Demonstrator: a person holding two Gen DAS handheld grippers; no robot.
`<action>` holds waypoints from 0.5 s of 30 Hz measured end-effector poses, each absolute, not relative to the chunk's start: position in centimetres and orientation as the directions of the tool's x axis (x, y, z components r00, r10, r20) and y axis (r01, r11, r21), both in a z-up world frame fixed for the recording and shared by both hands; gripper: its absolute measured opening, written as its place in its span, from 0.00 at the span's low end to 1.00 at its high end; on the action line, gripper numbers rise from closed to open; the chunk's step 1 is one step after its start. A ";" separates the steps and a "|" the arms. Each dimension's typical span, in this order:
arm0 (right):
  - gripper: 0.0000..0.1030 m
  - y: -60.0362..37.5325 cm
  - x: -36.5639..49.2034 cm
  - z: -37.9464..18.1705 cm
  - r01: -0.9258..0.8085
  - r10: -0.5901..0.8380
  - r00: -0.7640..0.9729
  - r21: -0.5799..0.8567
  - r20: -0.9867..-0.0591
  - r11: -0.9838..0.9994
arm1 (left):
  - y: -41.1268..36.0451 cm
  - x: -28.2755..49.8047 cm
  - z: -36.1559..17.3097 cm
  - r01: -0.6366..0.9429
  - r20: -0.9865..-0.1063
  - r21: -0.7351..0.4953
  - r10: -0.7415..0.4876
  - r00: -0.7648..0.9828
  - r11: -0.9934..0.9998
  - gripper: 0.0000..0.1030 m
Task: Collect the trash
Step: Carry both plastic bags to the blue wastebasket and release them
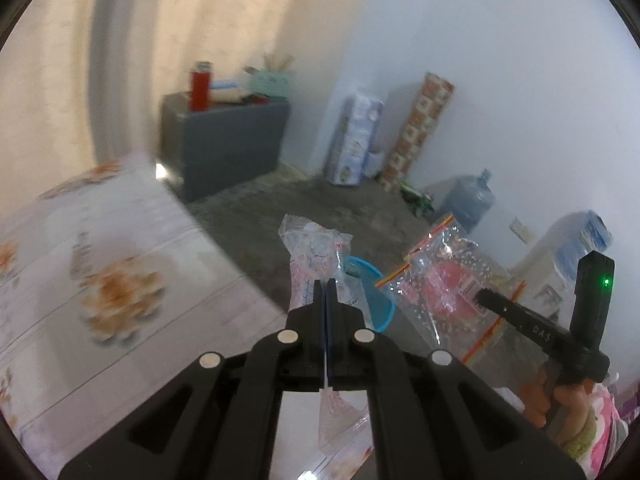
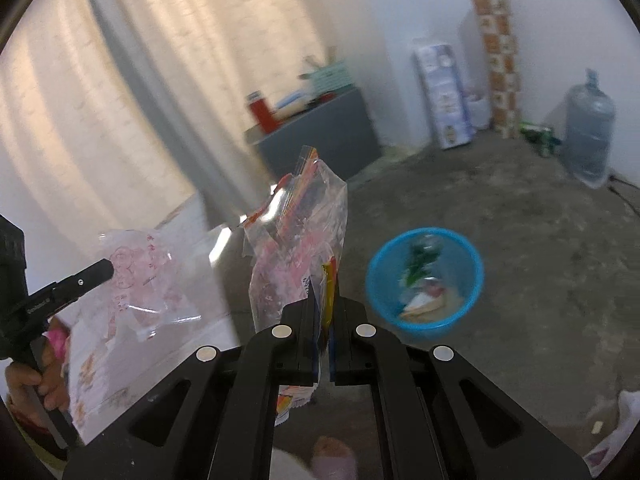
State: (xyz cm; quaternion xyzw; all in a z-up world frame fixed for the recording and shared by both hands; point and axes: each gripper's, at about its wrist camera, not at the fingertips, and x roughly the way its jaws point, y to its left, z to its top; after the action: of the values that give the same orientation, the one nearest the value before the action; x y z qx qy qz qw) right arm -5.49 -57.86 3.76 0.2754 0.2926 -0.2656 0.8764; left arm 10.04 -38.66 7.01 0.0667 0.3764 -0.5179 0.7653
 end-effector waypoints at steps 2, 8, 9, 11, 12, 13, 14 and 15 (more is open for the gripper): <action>0.02 -59.3 -5.8 3.2 0.655 -0.332 0.666 0.311 -0.668 0.689 | -41.4 10.1 6.2 0.853 -0.663 -0.295 -0.735 0.142 0.431 0.00; 0.02 -64.2 -7.2 -0.1 0.748 -0.389 0.585 0.287 -0.712 0.598 | -51.1 10.4 1.4 0.855 -0.748 -0.338 -0.663 0.008 0.393 0.00; 0.02 -65.0 -7.4 -0.9 0.760 -0.392 0.575 0.292 -0.718 0.580 | -53.1 10.5 0.0 0.847 -0.770 -0.350 -0.638 -0.017 0.400 0.00; 0.02 -66.8 -7.6 -2.6 0.790 -0.397 0.547 0.297 -0.737 0.536 | -56.0 10.7 -2.0 0.834 -0.798 -0.361 -0.601 -0.046 0.417 0.00; 0.02 -67.6 -7.5 -3.5 0.800 -0.393 0.539 0.307 -0.745 0.515 | -57.8 11.1 -3.5 0.823 -0.818 -0.366 -0.573 -0.061 0.434 0.00; 0.02 -68.4 -7.4 -4.6 0.810 -0.385 0.531 0.319 -0.755 0.492 | -59.2 11.3 -4.7 0.816 -0.834 -0.359 -0.548 -0.063 0.453 0.00; 0.02 -69.1 -7.2 -5.5 0.821 -0.382 0.518 0.320 -0.765 0.473 | -60.2 11.5 -5.5 0.813 -0.846 -0.353 -0.530 -0.065 0.463 0.00; 0.02 -69.9 -6.7 -6.6 0.833 -0.381 0.502 0.315 -0.777 0.454 | -61.6 11.9 -6.7 0.806 -0.861 -0.345 -0.504 -0.069 0.480 0.00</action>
State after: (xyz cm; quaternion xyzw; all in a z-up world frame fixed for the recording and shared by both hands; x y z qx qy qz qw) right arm -6.66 -69.90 -6.62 0.3543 0.3192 -0.3838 0.7907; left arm 11.85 -61.63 -6.66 0.1396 0.5423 -0.4904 0.6677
